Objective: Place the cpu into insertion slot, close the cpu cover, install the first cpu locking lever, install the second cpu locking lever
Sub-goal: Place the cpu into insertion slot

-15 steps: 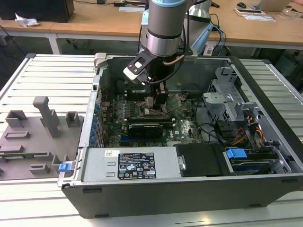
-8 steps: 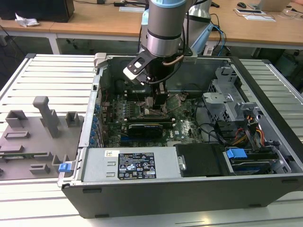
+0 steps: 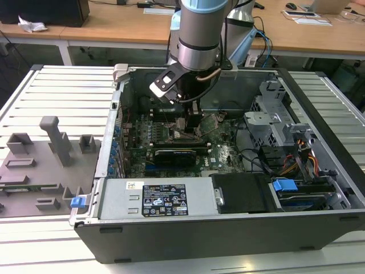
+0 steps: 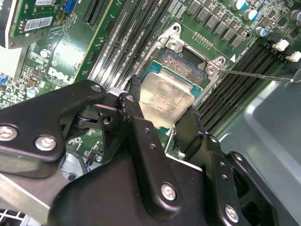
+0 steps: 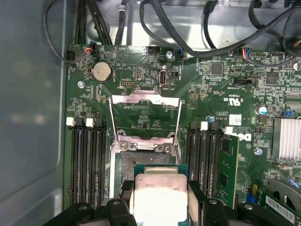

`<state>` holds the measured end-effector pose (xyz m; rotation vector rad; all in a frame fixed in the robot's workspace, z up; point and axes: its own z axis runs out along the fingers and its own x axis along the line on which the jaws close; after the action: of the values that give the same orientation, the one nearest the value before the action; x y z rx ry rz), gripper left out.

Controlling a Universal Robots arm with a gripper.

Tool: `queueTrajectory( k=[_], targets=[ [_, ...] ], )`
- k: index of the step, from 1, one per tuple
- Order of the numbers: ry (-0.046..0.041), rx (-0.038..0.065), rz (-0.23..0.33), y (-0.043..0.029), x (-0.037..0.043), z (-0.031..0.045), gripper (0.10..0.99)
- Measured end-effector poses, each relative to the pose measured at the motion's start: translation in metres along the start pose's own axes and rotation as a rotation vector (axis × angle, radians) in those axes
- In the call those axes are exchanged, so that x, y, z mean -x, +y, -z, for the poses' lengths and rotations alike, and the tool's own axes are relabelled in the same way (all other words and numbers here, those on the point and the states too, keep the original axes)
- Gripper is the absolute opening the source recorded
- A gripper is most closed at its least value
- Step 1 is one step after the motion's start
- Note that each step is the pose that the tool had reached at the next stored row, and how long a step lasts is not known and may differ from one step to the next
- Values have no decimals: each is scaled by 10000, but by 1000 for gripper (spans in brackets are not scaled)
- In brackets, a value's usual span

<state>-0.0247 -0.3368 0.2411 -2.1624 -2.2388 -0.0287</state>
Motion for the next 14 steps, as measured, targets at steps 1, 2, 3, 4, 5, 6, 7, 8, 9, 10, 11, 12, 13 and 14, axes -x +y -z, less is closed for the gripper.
queueTrajectory(
  k=[1, 2, 3, 4, 5, 6, 7, 8, 9, 10, 11, 12, 13, 14],
  targets=[
    [6, 0, 0, 2, -3, -12, 541],
    [9, 0, 2, 3, -5, -23, 541],
    [11, 0, 3, 4, -6, -31, 541],
    [12, 0, 2, 3, -7, -38, 541],
    [14, 0, 1, 3, -8, -46, 541],
    [15, 0, 1, 3, -9, -57, 541],
    [15, 0, 0, 3, -12, -72, 541],
    [15, 0, 1, 4, -14, -79, 541],
    [15, 0, 1, 4, -16, -87, 541],
    [16, 0, 1, 4, -21, -104, 541],
    [15, 0, 0, 4, -26, -117, 541],
    [16, 0, 2, 5, -29, -136, 541],
    [16, -1, 1, 5, -34, -155, 541],
    [14, -2, -1, 5, -39, -163, 541]
  ],
)
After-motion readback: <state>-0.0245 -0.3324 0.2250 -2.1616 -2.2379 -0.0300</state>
